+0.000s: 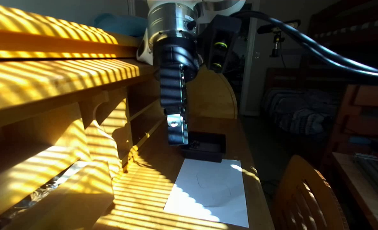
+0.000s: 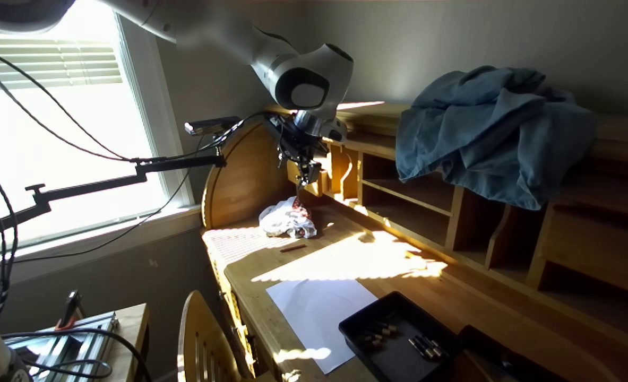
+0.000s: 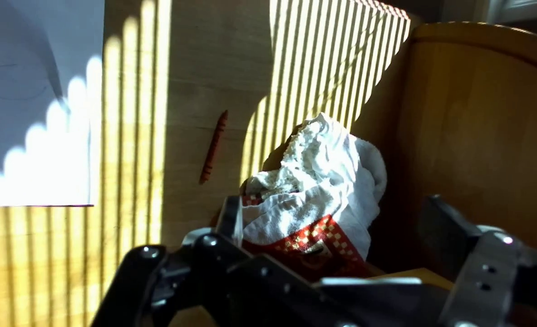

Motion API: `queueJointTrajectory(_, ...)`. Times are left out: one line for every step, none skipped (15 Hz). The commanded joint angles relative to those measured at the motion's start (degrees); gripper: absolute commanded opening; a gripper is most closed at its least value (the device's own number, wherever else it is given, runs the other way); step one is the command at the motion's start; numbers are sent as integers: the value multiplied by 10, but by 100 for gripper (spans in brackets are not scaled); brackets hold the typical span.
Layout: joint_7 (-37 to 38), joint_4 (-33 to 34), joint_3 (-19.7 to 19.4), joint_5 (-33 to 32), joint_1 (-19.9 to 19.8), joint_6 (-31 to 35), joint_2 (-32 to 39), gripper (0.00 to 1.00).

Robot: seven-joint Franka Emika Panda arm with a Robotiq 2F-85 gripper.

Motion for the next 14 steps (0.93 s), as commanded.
queueJointTrajectory(9,6,-2,-4,4,-3,3,100)
queueJointTrajectory(13,8,-2,-6,5,-3,4,100)
queueJointTrajectory(11,8,-3,-12,7,-1,3,100)
queueJointTrajectory(11,12,-4,-25,12,-1,4,100)
queueJointTrajectory(3,15,-3,-36,16,-1,6,100)
queueJointTrajectory(0,20,-2,-51,22,-4,11,100)
queueJointTrajectory(-6,21,0,-59,26,-1,13,100)
queueJointTrajectory(-13,18,4,-58,28,7,14,100)
queueJointTrajectory(-14,12,5,-55,30,16,12,100)
queueJointTrajectory(-11,9,6,-51,32,22,11,100)
queueJointTrajectory(-4,3,4,-52,35,31,8,100)
queueJointTrajectory(3,-2,3,-55,39,44,5,100)
queueJointTrajectory(7,-6,1,-59,43,56,5,100)
queueJointTrajectory(8,-11,1,-63,45,71,6,100)
